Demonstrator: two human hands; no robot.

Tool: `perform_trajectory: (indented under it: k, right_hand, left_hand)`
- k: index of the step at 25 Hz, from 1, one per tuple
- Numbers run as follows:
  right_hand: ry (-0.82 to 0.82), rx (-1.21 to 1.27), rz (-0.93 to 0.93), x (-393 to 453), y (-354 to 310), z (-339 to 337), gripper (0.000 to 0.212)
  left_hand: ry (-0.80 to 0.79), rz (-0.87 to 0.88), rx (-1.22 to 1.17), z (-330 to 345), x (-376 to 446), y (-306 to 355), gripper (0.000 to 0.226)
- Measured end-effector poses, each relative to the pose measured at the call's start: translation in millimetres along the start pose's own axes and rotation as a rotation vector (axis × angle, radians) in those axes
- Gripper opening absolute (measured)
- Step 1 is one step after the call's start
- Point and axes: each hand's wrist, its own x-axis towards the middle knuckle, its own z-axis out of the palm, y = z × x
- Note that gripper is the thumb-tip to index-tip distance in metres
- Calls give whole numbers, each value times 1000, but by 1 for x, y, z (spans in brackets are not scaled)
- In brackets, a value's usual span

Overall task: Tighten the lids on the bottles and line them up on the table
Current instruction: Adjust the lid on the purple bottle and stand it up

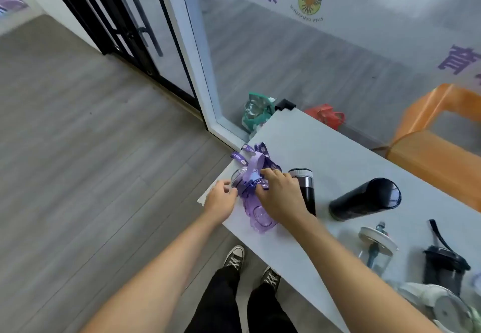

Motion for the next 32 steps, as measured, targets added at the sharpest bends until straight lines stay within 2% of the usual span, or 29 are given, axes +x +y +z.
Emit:
perform_trajectory:
  k: [4, 8, 11, 13, 15, 18, 20, 23, 26, 28, 31, 32]
  right_hand:
    - [-193, -47, 94, 25, -8, 14, 47]
    - [-246, -19, 132, 38, -11, 24, 49]
    - [-206, 104, 152, 42, -12, 22, 42]
    - [-125, 228, 163, 43, -15, 18, 34]
    - [-43, 399, 185, 46, -17, 10, 36]
    - [27, 721, 299, 51, -19, -6, 41]
    - [71, 842, 398, 55, -16, -11, 39]
    - [102, 874, 468, 59, -7, -6, 50]
    - [145, 868, 534, 67, -1, -3, 50]
    - [194, 871, 581, 71, 1, -6, 37]
    - [258, 792, 583, 62, -3, -3, 41]
    - [277, 762, 549, 56, -6, 0, 36]
  left_hand:
    - [-95, -406, -473, 5, 31, 3, 28]
    - [-229, -499, -688, 5, 45, 15, 27]
    - [-202, -419, -737, -1, 54, 23, 18]
    - [-170, -314, -726, -10, 55, 32, 22]
    - [-111, -197, -732, -20, 58, 42, 24]
    - [-66, 0, -674, -35, 59, 56, 14]
    - [-42, 76, -577, -38, 58, 59, 15]
    - [-3, 128, -457, -33, 51, 53, 30]
    - [-58, 128, -425, -33, 46, 48, 47]
    - [-99, 115, -406, -34, 45, 48, 49]
    - [-128, 116, -403, -35, 44, 48, 47]
    - [-141, 122, -414, -36, 46, 48, 47]
